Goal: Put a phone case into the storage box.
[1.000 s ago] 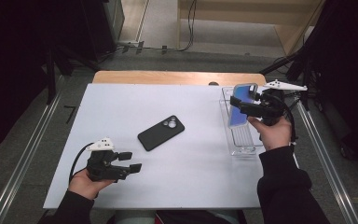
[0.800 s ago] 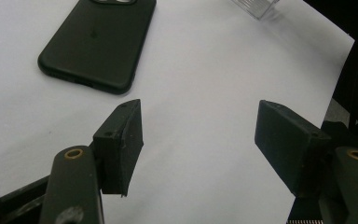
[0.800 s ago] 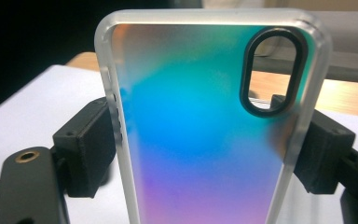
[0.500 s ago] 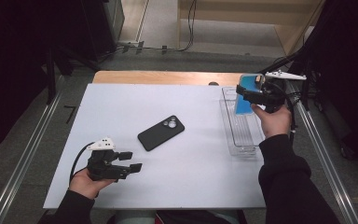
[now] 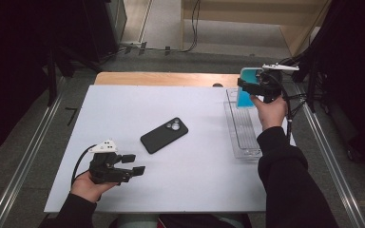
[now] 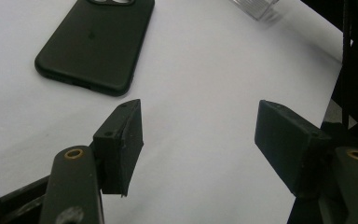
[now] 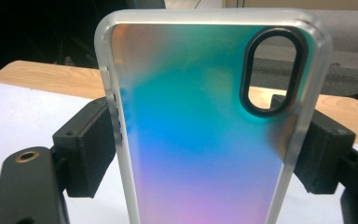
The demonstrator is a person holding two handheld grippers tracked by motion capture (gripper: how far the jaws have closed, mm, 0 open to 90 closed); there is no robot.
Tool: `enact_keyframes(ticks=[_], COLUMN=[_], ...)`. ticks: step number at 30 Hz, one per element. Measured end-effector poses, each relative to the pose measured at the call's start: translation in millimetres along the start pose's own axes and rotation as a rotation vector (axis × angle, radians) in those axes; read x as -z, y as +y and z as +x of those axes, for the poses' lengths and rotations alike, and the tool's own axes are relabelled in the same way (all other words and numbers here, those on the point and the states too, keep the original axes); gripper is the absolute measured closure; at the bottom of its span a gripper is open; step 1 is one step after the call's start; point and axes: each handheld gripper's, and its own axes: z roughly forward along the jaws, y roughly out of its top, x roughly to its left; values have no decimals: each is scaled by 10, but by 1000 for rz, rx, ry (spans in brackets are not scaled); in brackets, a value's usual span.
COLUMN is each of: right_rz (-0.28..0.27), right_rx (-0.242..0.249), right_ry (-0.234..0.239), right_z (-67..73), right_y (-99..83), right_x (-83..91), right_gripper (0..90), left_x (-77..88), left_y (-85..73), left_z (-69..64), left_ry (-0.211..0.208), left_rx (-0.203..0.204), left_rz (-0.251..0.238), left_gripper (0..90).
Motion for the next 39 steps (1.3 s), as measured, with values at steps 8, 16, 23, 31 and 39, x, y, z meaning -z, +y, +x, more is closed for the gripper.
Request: enact_keyframes(ticks=[8,16,23,31,39], right_rz=[14,29,45,50,68], right_rx=[-25,-32,-50,-72,-58], right_ry=[-17,-49,-69,-96,-90], right_z=[-54,-86,-103,-117,-135], right_y=[-8,-62,-126,-161,-190], right_x=[-232,-447,-648,-755,-797], right_gripper=[165,164,162,160,170], left_x=[-14,-5,-17,-20,-19], left_y=[-2,6,7,8,9], left_z=[-4,-26,-14,-15,-18], left_ry=[-4,-3,-4,-7,-8], left_rx=[-4,-5,-6,-4,-5], left_rz=[3,-14,-5,-8,-7], left_gripper=[328,329,329,329,329])
